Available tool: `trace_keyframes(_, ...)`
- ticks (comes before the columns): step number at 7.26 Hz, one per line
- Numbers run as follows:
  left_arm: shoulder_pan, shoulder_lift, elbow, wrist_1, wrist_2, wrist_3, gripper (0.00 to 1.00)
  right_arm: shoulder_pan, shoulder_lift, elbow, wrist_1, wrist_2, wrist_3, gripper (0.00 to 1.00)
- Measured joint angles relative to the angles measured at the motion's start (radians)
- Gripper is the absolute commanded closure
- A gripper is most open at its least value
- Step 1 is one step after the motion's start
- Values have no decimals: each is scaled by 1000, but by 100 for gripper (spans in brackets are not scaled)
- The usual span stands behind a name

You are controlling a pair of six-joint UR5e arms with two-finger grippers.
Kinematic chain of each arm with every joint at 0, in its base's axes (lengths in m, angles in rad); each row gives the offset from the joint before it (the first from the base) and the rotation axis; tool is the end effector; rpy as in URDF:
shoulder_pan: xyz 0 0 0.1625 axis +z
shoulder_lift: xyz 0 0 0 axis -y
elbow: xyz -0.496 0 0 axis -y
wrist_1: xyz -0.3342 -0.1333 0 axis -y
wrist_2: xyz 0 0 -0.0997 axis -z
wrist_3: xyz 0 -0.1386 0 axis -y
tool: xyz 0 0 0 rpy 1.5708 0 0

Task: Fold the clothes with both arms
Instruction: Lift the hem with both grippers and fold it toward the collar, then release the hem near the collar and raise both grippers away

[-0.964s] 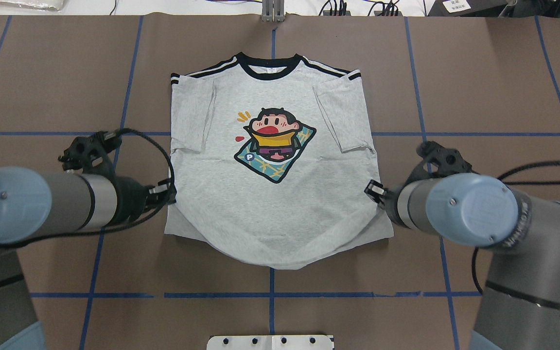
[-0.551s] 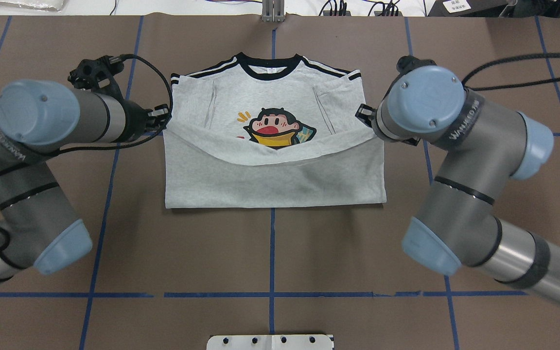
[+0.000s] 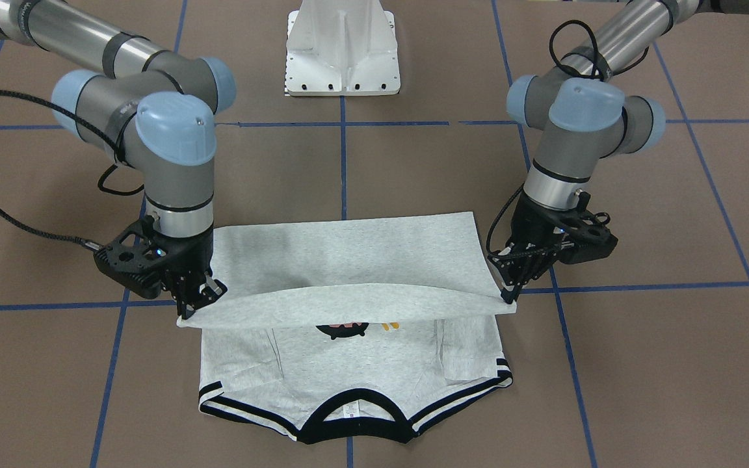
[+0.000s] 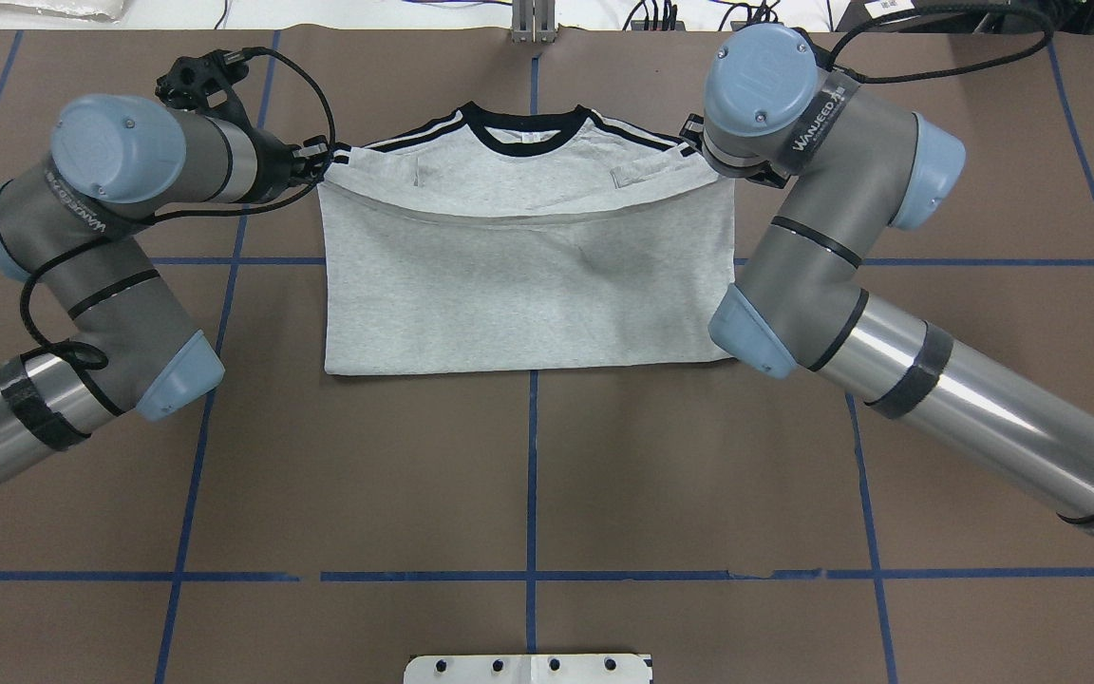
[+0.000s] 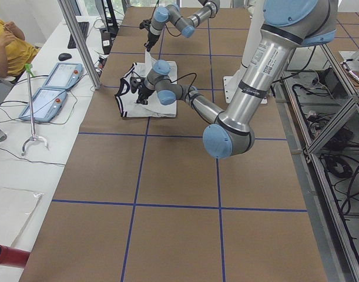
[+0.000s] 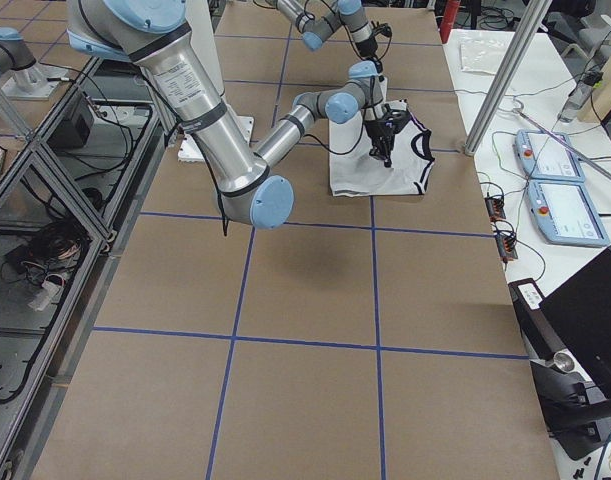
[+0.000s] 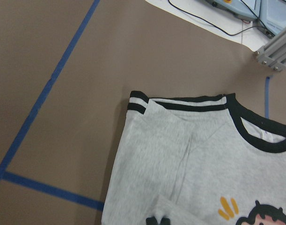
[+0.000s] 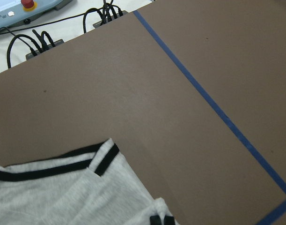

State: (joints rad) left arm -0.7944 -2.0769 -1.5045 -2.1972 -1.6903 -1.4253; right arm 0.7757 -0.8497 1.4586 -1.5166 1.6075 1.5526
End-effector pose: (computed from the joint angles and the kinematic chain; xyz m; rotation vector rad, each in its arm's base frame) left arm 0.4152 -0.5894 0.4333 0.3909 1.0111 -0.5215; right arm -0.4567 -0.6275 0.3917 0.2288 -0.6394 0.7168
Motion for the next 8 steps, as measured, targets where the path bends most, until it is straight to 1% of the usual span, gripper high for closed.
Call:
trace_keyframes(1, -7, -18, 55, -42, 2, 3, 100, 10, 51, -98, 41, 2, -1, 100)
trace_keyframes(2, -15, -34, 99, -73, 3, 8, 100, 18, 85, -164, 62, 4, -4, 100)
trace_keyframes(4, -23, -83, 211, -146, 7, 17, 100, 31, 110, -264, 148, 5, -5, 100)
trace_keyframes(6, -26, -105, 266, -175, 10, 20, 100, 42, 130, -317, 186, 7, -5, 100)
trace_keyframes(8, -29, -109, 302, -203, 10, 23, 100, 47, 139, -338, 192, 12, -2, 100)
